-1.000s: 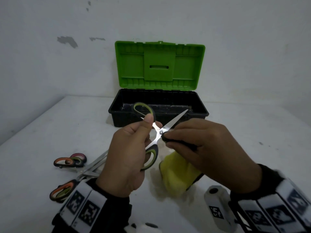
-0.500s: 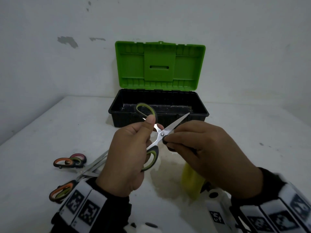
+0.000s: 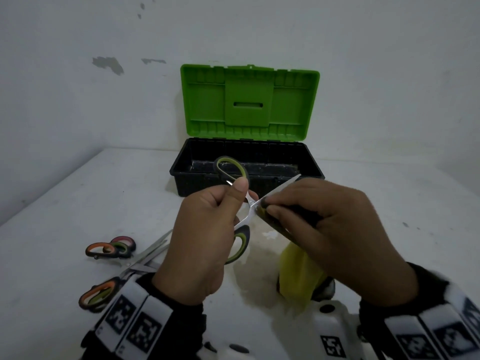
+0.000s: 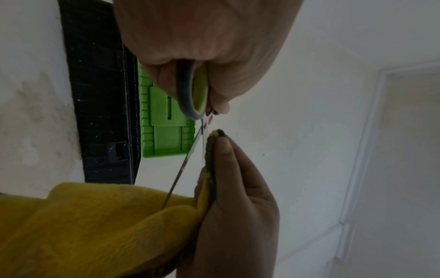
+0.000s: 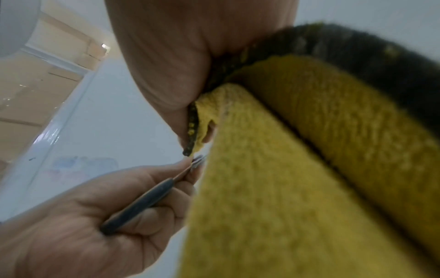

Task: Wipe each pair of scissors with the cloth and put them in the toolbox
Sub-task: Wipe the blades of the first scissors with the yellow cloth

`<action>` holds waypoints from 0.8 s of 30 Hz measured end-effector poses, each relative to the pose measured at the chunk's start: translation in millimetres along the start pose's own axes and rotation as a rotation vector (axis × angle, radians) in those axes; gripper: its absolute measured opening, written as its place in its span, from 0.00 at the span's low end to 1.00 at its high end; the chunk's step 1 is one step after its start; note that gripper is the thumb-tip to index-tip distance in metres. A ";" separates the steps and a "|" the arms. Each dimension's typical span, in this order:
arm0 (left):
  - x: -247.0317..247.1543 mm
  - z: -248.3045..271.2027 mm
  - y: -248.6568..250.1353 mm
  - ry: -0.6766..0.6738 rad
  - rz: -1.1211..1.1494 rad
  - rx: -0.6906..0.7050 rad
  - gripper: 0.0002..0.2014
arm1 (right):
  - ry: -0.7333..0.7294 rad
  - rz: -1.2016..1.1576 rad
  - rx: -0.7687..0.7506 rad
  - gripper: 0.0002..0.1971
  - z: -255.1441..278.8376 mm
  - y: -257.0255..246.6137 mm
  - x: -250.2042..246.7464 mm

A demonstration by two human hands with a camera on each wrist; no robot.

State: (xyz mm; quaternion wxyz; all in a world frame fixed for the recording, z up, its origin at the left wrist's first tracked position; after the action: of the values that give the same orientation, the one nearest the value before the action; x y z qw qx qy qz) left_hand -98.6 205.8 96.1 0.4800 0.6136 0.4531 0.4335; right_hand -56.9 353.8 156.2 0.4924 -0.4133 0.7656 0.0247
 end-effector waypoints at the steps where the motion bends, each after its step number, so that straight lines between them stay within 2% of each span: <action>1: -0.8 0.5 0.9 0.007 -0.016 0.009 0.17 | 0.025 0.008 0.004 0.06 -1.2 -0.3 -2.2; 3: 1.2 1.6 3.4 0.005 -0.030 0.019 0.18 | 0.036 0.050 -0.004 0.07 -4.0 -2.2 1.5; 9: -0.1 -0.1 4.4 0.017 -0.038 0.033 0.17 | -0.061 0.154 -0.060 0.08 -7.4 -11.6 27.2; 14: -2.4 0.3 8.5 0.020 -0.069 0.042 0.17 | 0.044 0.106 -0.029 0.09 -5.5 -5.4 18.6; 20: -3.0 3.4 3.6 0.016 -0.041 0.005 0.18 | -0.038 0.103 -0.020 0.07 -4.9 -4.5 18.7; 24: -6.5 3.0 1.1 0.028 -0.031 -0.013 0.18 | 0.074 0.036 0.046 0.09 2.0 7.3 -1.5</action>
State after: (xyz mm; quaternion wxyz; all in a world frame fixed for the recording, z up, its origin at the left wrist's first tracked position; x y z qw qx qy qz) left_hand -96.9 198.7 96.1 0.4840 0.5974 0.4664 0.4374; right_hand -60.0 360.4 153.6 0.4728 -0.3886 0.7908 0.0005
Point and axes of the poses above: each hand's wrist, its own z-axis away from the middle knuckle, its own x-axis out of the palm, y = z × x, the point moved 7 cm from there along -z, towards the middle knuckle, and after that the axes turned 13 degrees about -y, right-handed, at the moved point
